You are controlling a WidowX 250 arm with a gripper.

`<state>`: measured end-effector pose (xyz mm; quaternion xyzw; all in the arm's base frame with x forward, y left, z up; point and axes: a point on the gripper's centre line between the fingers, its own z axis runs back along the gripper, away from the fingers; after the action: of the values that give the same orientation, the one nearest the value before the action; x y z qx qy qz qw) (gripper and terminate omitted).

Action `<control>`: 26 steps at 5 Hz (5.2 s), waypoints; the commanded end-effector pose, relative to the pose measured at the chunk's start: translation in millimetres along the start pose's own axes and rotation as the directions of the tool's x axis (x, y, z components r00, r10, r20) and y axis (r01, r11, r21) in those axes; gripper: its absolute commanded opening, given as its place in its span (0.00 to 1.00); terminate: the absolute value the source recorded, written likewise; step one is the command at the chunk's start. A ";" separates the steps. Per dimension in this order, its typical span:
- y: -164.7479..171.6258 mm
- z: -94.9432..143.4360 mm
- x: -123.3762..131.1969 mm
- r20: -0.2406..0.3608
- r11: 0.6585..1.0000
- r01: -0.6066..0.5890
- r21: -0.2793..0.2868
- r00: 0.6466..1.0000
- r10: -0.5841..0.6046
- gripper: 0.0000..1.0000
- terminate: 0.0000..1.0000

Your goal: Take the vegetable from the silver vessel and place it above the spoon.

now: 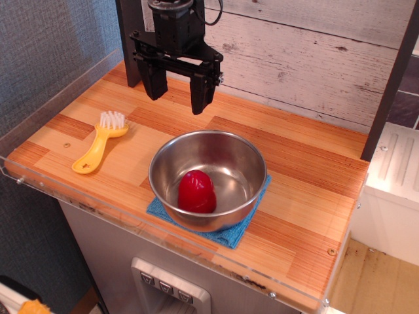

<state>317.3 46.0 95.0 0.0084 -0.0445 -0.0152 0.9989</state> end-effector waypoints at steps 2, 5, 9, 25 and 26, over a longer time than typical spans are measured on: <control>-19.0 2.8 -9.4 0.010 1.000 0.020 -0.007 1.000 -0.020 1.00 0.00; -57.0 -6.9 -36.7 0.003 0.996 0.082 0.029 0.997 -0.082 1.00 0.00; -78.5 -61.0 -38.9 -0.090 0.996 0.073 0.048 0.994 -0.069 0.00 0.00; 58.7 -52.8 66.7 0.041 0.968 -0.248 -0.046 0.968 0.249 1.00 0.00; 55.8 -38.9 64.7 0.060 0.973 -0.225 -0.054 0.972 0.228 1.00 0.00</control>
<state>384.2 93.0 35.2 -0.0286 -0.0397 0.0986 0.9939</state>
